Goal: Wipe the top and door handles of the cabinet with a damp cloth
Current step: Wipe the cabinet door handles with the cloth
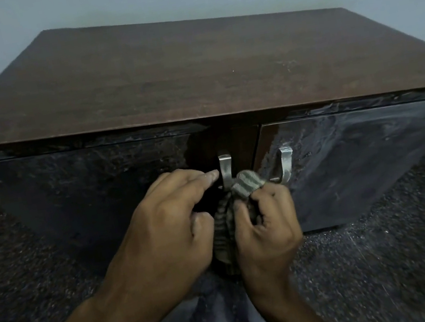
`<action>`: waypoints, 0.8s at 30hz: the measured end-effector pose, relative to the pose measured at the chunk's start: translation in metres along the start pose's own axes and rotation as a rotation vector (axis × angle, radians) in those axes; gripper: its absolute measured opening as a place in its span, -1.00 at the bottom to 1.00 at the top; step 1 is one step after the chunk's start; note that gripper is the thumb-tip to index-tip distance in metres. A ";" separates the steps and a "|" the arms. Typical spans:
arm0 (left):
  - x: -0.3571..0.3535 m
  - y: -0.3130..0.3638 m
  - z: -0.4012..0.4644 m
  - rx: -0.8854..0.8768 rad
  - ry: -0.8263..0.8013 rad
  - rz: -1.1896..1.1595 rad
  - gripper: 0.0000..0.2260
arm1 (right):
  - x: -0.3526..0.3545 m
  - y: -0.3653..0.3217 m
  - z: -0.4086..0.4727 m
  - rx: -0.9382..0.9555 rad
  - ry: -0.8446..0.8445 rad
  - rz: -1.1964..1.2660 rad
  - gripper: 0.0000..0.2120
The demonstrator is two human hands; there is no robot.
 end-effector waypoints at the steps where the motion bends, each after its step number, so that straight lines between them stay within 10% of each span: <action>1: 0.002 -0.001 0.000 0.013 0.014 0.010 -0.58 | -0.001 0.005 -0.007 -0.057 -0.028 -0.015 -0.88; 24: 0.016 -0.003 -0.006 0.060 0.029 0.082 -0.56 | -0.019 0.004 -0.018 -0.791 -0.120 0.328 -0.84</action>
Point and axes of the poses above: each hand's wrist, its own z-axis towards the middle knuckle, its own x-axis out of the back of the hand, y = z × x, the point moved 4 cm from there along z, towards the middle knuckle, and after that the axes turned 4 degrees about -x, right-handed, at the moved point
